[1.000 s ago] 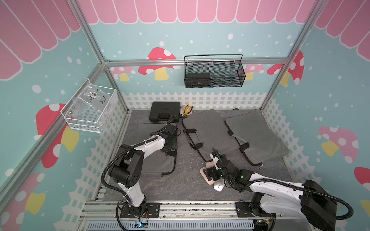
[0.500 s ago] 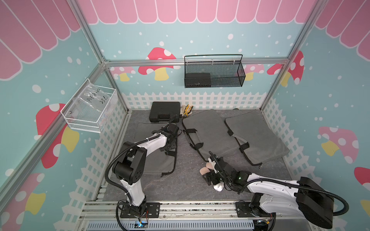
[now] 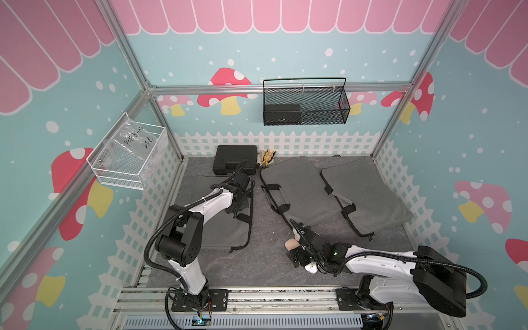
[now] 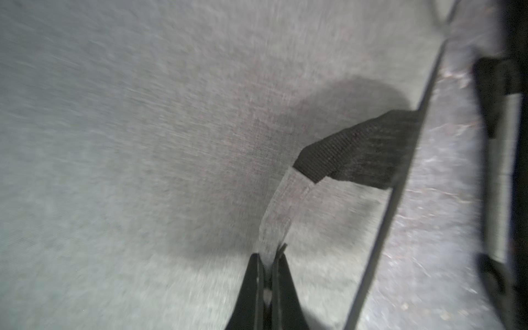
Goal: Put the mouse into the laptop bag
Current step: Open the zippered laptop bag at the center of the board.
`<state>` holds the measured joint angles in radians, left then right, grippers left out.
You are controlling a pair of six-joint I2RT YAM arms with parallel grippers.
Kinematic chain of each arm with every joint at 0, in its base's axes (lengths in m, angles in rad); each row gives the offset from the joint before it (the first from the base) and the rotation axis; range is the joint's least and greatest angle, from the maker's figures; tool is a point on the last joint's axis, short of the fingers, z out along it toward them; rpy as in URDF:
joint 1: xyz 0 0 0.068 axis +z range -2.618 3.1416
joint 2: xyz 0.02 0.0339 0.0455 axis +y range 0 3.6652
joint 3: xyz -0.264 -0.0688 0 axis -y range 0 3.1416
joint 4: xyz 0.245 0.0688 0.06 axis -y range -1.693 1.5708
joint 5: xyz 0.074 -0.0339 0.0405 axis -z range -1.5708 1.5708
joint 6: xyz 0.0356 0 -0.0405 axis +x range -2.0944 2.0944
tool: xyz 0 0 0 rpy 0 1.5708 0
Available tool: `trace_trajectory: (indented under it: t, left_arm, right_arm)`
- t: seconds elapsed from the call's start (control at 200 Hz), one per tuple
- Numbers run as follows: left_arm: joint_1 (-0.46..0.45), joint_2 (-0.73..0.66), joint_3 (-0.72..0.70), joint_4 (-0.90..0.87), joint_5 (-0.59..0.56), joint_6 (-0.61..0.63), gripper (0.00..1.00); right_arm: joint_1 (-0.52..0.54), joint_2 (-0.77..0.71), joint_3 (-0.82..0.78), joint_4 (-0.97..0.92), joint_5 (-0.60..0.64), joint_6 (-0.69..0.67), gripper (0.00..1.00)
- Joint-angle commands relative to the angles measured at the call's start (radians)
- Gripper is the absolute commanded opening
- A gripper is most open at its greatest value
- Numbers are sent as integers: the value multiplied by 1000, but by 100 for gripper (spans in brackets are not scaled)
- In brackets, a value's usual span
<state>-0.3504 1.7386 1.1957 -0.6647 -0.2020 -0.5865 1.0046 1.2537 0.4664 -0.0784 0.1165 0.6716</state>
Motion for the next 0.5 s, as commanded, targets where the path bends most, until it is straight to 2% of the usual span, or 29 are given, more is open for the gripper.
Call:
trace_trajectory:
  t: [0.0,0.135,0.285,0.445,0.495]
  left_arm:
    - [3,-68,38,-38,19,7,0]
    - [21,-99,74,-70,81,8,0]
    - [45,-104,119,-122,90,7,0]
    - [62,-133,120,-128,118,8,0]
    - [65,-146,125,-132,125,8,0]
  right_arm:
    - [16,24,7,-14,27,26,93]
    - [31,53,17,-15,40,30,93]
    - [44,103,43,-28,66,21,93]
    - [74,171,84,-74,122,41,90]
    - [79,193,106,-99,132,44,86]
